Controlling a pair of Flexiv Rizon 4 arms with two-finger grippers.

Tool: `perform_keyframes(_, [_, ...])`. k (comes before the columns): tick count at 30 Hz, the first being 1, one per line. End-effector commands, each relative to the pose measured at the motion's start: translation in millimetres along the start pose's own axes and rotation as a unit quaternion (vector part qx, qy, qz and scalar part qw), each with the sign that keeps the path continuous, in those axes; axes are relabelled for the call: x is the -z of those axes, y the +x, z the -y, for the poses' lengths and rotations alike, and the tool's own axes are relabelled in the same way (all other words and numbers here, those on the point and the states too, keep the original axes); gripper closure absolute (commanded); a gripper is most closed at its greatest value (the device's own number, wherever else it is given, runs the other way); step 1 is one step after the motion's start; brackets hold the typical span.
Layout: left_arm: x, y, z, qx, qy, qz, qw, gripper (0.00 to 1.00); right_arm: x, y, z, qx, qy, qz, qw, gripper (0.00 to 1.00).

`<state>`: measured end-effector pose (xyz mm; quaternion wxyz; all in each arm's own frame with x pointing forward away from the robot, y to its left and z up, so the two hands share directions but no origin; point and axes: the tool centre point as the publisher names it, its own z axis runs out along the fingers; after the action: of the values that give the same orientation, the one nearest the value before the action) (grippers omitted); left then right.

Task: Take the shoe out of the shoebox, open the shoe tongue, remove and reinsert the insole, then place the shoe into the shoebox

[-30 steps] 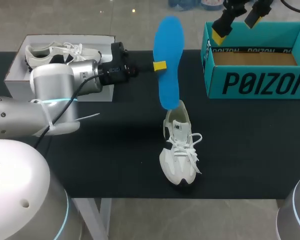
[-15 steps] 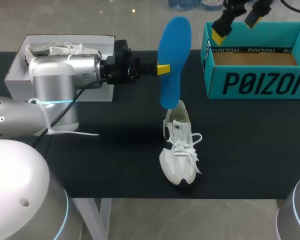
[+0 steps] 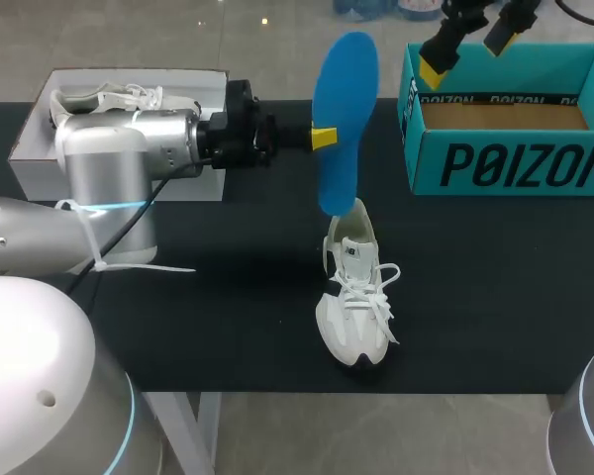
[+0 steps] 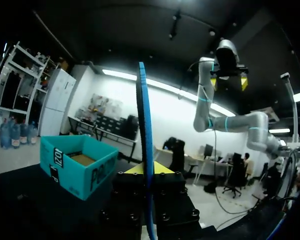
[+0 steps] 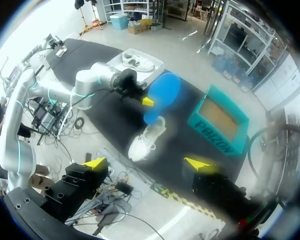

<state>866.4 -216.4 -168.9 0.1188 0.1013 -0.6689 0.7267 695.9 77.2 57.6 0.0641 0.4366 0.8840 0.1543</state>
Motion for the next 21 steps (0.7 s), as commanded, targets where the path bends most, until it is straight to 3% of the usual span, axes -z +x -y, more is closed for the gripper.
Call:
perform_keyframes(1, [-1, 1.2, 0, 0.000, -0.001, 0.002, 1.000, 1.00, 0, 0.2, -1.2, -0.001, 0.002, 0.000, 1.000, 0.00])
perform_keyframes(9, [-1, 1.2, 0, 0.000, -0.001, 0.002, 1.000, 1.00, 0, 0.2, -1.2, -0.001, 0.002, 0.000, 1.000, 0.00])
perform_keyframes(11, [-5, 9.6, 3, -0.084, -0.032, -0.007, 0.996, 1.00, 0, 0.2, -1.2, -0.001, 0.002, 0.000, 1.000, 0.00])
perform_keyframes(16, [-1, 17.7, -1, -0.194, -0.014, -0.011, 0.981, 1.00, 0, 0.2, -1.2, -0.001, 0.002, 0.000, 1.000, 0.00])
perform_keyframes(21, [1, 26.0, -3, -0.278, -0.036, -0.029, 0.959, 1.00, 0, 0.2, -1.2, -0.001, 0.002, 0.000, 1.000, 0.00])
